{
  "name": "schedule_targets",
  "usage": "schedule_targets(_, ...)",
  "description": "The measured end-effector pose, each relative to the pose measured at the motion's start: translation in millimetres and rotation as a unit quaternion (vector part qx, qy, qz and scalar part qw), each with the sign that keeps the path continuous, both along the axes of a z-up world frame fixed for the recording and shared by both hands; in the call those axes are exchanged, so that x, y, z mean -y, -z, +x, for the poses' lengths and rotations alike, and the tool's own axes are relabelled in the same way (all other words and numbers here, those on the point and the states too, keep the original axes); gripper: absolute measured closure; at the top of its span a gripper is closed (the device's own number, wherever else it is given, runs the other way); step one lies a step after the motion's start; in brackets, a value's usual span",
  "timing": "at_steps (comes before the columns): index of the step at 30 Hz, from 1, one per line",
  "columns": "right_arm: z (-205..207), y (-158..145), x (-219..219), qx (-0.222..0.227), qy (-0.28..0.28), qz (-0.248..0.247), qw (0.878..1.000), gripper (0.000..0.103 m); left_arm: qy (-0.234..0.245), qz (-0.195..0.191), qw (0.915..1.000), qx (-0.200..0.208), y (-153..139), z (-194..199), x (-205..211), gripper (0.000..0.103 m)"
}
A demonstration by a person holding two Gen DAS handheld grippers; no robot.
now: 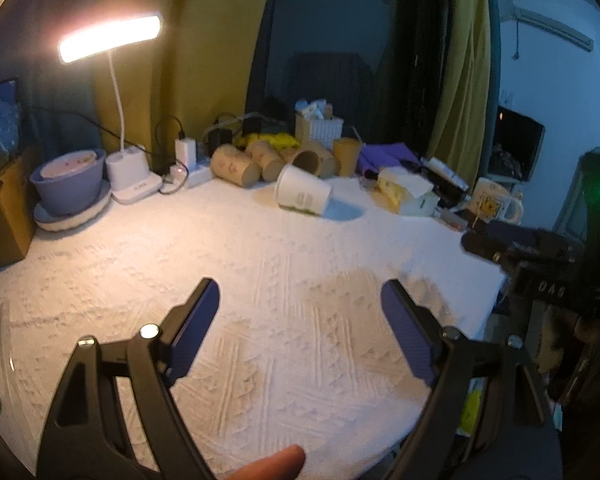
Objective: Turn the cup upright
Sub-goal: 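Move the left gripper toward the tan paper cup lying on its side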
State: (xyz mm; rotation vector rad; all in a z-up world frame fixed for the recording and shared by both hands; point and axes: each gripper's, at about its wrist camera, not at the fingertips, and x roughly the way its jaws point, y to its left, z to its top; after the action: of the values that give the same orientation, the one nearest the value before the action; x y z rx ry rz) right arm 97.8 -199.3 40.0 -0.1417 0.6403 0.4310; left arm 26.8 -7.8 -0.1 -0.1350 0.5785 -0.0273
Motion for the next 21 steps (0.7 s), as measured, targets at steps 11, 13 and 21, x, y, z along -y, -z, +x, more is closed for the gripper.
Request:
schedule_targets(11,54,-1,25,-0.016,0.05,-0.007,0.999,0.028,0.02,0.012,0.9938,-0.109,20,73,2,0.019)
schedule_targets(13,69,-1,30,-0.023,0.058,-0.005,0.998,0.028,0.027,0.017,0.9931,-0.113,17,87,5,0.019)
schedule_targets(21,125,6,50,-0.05,0.08,0.007,0.996,0.028,0.064,0.045,0.9883,-0.131,1,160,25,0.019)
